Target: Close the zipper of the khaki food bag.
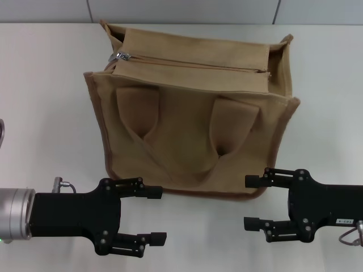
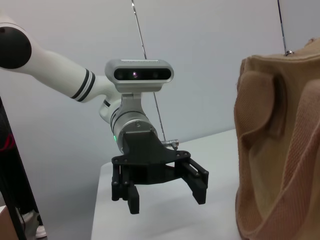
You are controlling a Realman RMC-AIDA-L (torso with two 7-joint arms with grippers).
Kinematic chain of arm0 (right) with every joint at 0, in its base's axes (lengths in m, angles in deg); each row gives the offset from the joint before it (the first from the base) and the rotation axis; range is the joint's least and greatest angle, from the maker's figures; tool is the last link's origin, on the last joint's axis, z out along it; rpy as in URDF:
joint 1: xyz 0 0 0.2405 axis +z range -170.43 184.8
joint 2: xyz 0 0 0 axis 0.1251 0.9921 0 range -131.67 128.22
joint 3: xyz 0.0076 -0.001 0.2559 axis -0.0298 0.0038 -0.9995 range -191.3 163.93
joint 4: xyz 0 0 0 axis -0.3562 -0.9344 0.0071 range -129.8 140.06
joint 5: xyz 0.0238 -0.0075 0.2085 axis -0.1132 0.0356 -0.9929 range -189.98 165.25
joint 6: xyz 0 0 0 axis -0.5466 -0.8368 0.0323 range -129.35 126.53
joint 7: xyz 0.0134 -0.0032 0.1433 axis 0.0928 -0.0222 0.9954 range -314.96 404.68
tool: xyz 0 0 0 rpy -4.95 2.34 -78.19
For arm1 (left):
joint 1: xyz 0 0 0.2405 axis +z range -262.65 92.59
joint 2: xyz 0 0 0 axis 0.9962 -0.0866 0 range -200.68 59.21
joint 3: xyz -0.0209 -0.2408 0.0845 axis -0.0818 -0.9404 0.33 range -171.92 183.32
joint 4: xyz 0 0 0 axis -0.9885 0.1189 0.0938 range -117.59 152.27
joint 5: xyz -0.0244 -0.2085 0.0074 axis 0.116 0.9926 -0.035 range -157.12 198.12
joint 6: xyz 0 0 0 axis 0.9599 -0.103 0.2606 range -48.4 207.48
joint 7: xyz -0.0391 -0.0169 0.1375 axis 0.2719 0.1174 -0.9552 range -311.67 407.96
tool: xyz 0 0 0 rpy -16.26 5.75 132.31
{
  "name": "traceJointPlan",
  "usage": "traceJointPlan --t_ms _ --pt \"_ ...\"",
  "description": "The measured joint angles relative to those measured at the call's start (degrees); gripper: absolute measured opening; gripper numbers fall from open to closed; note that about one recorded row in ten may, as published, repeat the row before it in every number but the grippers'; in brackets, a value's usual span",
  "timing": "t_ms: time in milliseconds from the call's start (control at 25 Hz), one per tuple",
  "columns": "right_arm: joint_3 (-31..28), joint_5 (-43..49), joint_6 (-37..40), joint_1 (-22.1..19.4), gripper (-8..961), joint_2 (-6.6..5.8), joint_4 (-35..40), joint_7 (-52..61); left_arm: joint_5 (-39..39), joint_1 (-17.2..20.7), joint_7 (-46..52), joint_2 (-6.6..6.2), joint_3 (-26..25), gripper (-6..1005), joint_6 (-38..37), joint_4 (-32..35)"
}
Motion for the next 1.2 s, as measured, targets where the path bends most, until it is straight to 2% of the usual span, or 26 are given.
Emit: traceJointPlan --t_ms 880,1040,1120,1200 --pt "0.0 -0.03 -0.33 0.57 777 0.09 -0.17 0.0 0.09 0.34 0.14 -0.46 -0.14 812 -1.59 0.03" --pt "-0.01 -0.03 -0.41 0.54 777 0.09 -0.19 0.01 0.4 0.42 -0.16 0.04 -3.53 813 -5.51 0.01" --pt "-0.02 -0.03 -0.42 0.47 777 0.09 -0.19 0.01 0.43 0.27 -0.31 0.9 -8.06 813 -9.55 -0.01" --pt "-0.07 -0.03 -0.42 0.44 777 0.09 -0.2 0.01 0.45 0.13 -0.27 1.33 -9.47 813 -10.69 -0.01"
